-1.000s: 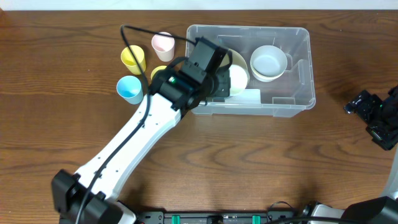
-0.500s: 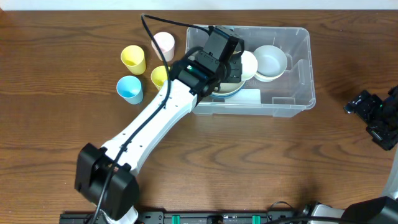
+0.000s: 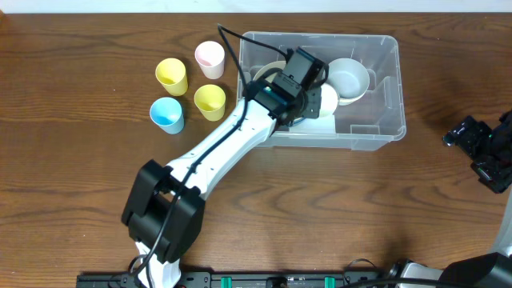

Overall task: Pack container
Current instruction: 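Carry the cream cup over the container and lower it inside, then open the left gripper and withdraw it toward the light blue cup, then grip the light blue cup rim with the left gripper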

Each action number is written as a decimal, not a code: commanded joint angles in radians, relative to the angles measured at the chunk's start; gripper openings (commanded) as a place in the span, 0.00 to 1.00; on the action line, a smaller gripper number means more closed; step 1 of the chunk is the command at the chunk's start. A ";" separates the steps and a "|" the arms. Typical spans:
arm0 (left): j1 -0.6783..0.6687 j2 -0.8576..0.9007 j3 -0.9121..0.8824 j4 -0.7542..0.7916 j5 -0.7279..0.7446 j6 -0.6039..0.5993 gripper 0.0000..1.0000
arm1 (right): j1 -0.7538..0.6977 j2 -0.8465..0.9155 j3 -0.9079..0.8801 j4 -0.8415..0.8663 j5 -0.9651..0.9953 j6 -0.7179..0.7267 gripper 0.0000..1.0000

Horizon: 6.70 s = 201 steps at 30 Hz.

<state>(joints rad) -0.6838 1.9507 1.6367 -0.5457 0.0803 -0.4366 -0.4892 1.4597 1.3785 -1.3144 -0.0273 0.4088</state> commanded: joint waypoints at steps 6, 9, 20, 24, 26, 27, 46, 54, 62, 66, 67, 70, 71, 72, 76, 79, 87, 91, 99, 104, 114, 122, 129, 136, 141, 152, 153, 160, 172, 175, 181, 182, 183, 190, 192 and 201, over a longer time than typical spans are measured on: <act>0.000 0.010 0.024 -0.054 -0.006 0.022 0.06 | -0.005 -0.001 -0.001 0.002 0.000 -0.013 0.99; 0.000 0.010 0.024 -0.082 -0.005 0.024 0.06 | -0.005 -0.001 0.000 0.002 0.000 -0.013 0.99; 0.001 0.010 0.024 -0.189 -0.119 0.024 0.06 | -0.005 -0.001 -0.001 0.002 0.000 -0.013 0.99; 0.011 0.010 0.024 -0.195 -0.135 0.024 0.06 | -0.005 -0.001 -0.001 0.002 0.000 -0.013 0.99; 0.016 0.010 0.024 -0.194 -0.135 0.024 0.06 | -0.005 -0.001 -0.001 0.002 0.000 -0.013 0.99; 0.018 0.010 0.024 -0.193 -0.135 0.024 0.06 | -0.005 -0.001 -0.001 0.002 0.000 -0.013 0.99; -0.034 0.013 0.020 -0.209 -0.134 0.024 0.06 | -0.005 -0.001 -0.001 0.002 0.000 -0.013 0.99; -0.033 0.019 0.020 -0.208 -0.135 0.025 0.06 | -0.005 -0.001 -0.001 0.002 0.000 -0.013 0.99; -0.033 0.077 0.020 -0.210 -0.134 0.024 0.06 | -0.005 -0.001 -0.001 0.002 0.000 -0.013 0.99; -0.033 0.079 0.020 -0.207 -0.135 0.025 0.07 | -0.005 -0.001 -0.001 0.002 0.000 -0.013 0.99; -0.033 0.079 0.020 -0.205 -0.135 0.025 0.07 | -0.005 -0.001 -0.001 0.002 0.000 -0.013 0.99; -0.033 0.079 0.020 -0.202 -0.135 0.025 0.10 | -0.005 -0.001 -0.001 0.002 0.000 -0.013 0.99; -0.033 0.079 0.020 -0.201 -0.135 0.025 0.11 | -0.005 -0.001 -0.001 0.002 0.000 -0.013 0.99; -0.033 0.079 0.020 -0.198 -0.135 0.025 0.12 | -0.005 -0.001 -0.001 0.002 0.000 -0.013 0.99; -0.033 0.079 0.020 -0.194 -0.135 0.025 0.17 | -0.005 -0.001 -0.001 0.002 0.000 -0.013 0.99; -0.033 0.079 0.020 -0.193 -0.135 0.025 0.22 | -0.005 -0.001 -0.001 0.002 0.000 -0.013 0.99; -0.033 0.062 0.083 -0.214 -0.133 0.059 0.49 | -0.005 -0.001 -0.001 0.002 0.000 -0.013 0.99; -0.033 0.011 0.115 -0.236 -0.134 0.075 0.57 | -0.005 -0.001 -0.001 0.002 0.000 -0.013 0.99; 0.028 -0.163 0.118 -0.282 -0.191 0.088 0.90 | -0.005 -0.001 -0.001 0.002 0.000 -0.013 0.99; 0.137 -0.267 0.118 -0.388 -0.236 0.084 0.99 | -0.005 -0.001 -0.001 0.002 0.000 -0.013 0.99; 0.455 -0.281 0.089 -0.563 -0.257 -0.022 0.98 | -0.005 -0.001 -0.001 0.002 0.000 -0.013 0.99; 0.682 -0.209 0.082 -0.631 -0.219 -0.059 0.98 | -0.005 -0.001 -0.001 0.002 0.000 -0.013 0.99; 0.753 -0.055 0.082 -0.653 -0.151 -0.047 0.98 | -0.005 -0.001 -0.001 0.002 0.000 -0.013 0.99; 0.754 0.039 0.082 -0.653 -0.143 -0.048 0.98 | -0.005 -0.001 0.000 0.002 0.000 -0.013 0.99; 0.754 0.082 0.082 -0.653 -0.139 -0.048 0.89 | -0.005 -0.001 0.000 0.002 0.000 -0.013 0.99; 0.754 0.094 0.028 -0.607 -0.106 -0.048 0.63 | -0.005 -0.001 -0.001 0.002 0.000 -0.013 0.99; 0.754 0.094 0.017 -0.596 -0.106 -0.048 0.63 | -0.005 -0.001 -0.001 0.002 0.000 -0.013 0.99; 0.754 0.094 -0.048 -0.541 -0.102 -0.047 0.57 | -0.005 -0.001 -0.001 0.002 0.000 -0.013 0.99; 0.754 0.092 -0.020 -0.578 -0.087 -0.032 0.06 | -0.005 -0.001 -0.001 0.002 0.000 -0.013 0.99; 0.754 0.071 0.040 -0.632 -0.087 -0.032 0.06 | -0.005 -0.001 -0.001 0.002 0.000 -0.013 0.99; 0.748 -0.047 0.180 -0.729 -0.005 0.002 0.06 | -0.005 -0.001 0.000 0.002 0.000 -0.013 0.99; 0.742 -0.075 0.198 -0.735 0.017 0.002 0.06 | -0.005 -0.001 -0.001 0.002 0.000 -0.013 0.99; 0.734 -0.105 0.213 -0.738 0.042 0.007 0.06 | -0.005 -0.001 -0.001 0.002 0.000 -0.013 0.99; 0.556 -0.338 0.251 -0.698 0.107 0.024 0.06 | -0.005 -0.001 -0.001 0.002 0.000 -0.013 0.99; 0.470 -0.378 0.251 -0.663 0.106 0.025 0.06 | -0.005 -0.001 0.000 0.002 0.000 -0.013 0.99; 0.104 -0.322 0.249 -0.541 -0.028 0.040 0.06 | -0.005 -0.001 0.000 0.002 0.000 -0.013 0.99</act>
<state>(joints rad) -0.5095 1.5696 1.8866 -1.1046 0.1223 -0.4145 -0.4892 1.4605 1.3785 -1.3144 -0.0273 0.4088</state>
